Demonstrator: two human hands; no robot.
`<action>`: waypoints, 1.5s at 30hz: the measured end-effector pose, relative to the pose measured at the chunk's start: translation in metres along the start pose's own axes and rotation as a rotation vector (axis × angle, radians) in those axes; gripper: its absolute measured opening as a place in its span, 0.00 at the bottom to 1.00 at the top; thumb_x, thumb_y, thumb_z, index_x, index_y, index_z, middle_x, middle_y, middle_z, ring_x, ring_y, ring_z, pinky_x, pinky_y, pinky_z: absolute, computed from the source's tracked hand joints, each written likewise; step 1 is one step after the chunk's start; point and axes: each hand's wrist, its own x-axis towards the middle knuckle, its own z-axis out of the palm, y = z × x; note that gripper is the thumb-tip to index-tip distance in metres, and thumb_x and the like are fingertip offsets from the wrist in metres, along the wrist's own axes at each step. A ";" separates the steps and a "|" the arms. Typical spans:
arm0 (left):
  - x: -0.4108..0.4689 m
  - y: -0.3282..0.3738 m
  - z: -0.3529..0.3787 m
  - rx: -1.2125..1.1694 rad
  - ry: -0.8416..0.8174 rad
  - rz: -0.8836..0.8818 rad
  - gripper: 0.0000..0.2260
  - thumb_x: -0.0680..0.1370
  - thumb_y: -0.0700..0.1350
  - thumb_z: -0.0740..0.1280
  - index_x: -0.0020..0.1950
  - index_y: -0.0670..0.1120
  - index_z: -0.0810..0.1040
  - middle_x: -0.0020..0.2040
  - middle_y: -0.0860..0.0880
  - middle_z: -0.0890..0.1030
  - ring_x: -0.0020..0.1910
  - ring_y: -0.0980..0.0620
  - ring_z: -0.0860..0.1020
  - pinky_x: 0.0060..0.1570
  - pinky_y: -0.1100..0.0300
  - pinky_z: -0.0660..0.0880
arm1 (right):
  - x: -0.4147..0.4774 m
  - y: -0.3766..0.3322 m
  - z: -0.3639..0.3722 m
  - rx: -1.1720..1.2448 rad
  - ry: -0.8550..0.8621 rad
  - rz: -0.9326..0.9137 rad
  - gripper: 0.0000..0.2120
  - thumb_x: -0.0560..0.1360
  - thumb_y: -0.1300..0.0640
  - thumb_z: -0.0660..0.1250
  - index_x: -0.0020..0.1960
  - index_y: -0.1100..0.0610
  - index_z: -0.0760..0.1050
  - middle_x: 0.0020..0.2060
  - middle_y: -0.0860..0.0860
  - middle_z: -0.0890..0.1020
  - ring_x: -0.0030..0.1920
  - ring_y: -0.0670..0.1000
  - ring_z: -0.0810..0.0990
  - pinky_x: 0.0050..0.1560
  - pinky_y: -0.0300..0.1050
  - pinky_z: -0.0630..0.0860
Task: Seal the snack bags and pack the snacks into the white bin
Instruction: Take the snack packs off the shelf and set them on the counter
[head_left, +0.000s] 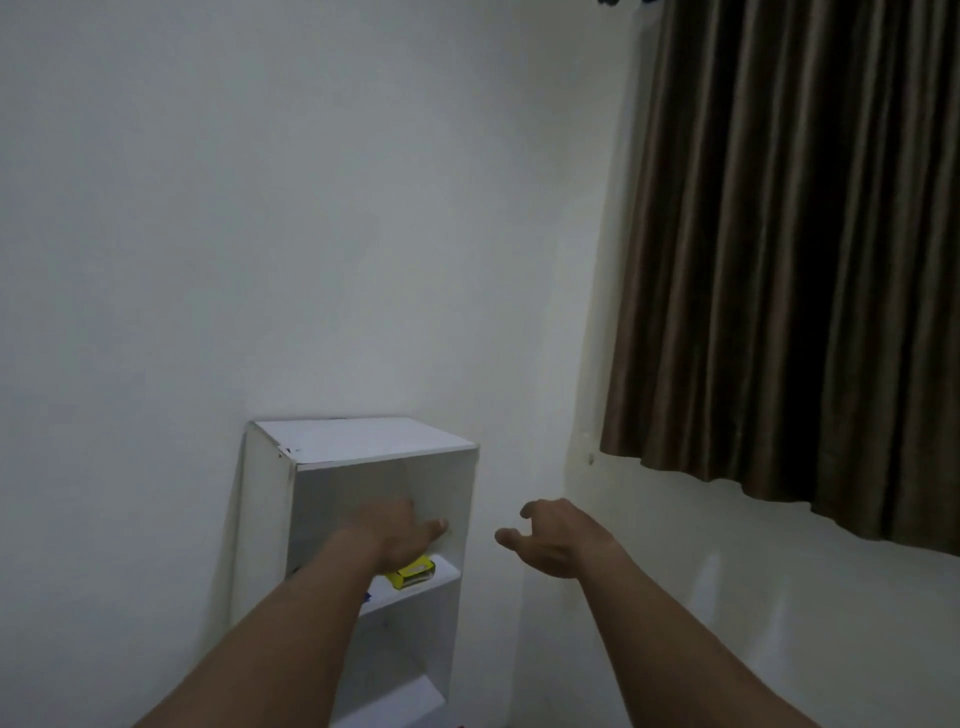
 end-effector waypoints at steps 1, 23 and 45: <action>0.007 0.000 0.004 0.017 0.002 -0.008 0.32 0.78 0.64 0.59 0.74 0.43 0.67 0.72 0.43 0.70 0.70 0.43 0.70 0.68 0.52 0.67 | 0.010 0.005 0.007 0.010 -0.009 -0.010 0.34 0.77 0.34 0.58 0.72 0.57 0.68 0.68 0.56 0.74 0.66 0.56 0.74 0.65 0.52 0.72; 0.206 -0.090 0.067 0.148 0.013 -0.195 0.32 0.74 0.69 0.58 0.61 0.44 0.77 0.59 0.45 0.79 0.54 0.46 0.79 0.54 0.53 0.77 | 0.262 -0.005 0.138 0.148 -0.125 -0.189 0.33 0.76 0.36 0.60 0.69 0.60 0.71 0.68 0.57 0.75 0.66 0.57 0.74 0.64 0.51 0.73; 0.288 -0.225 0.153 0.240 -0.156 -0.817 0.31 0.74 0.61 0.68 0.71 0.44 0.70 0.65 0.45 0.76 0.60 0.46 0.76 0.61 0.53 0.75 | 0.445 -0.058 0.332 0.193 -0.461 -0.449 0.38 0.68 0.32 0.65 0.73 0.51 0.66 0.66 0.52 0.76 0.62 0.54 0.76 0.59 0.44 0.75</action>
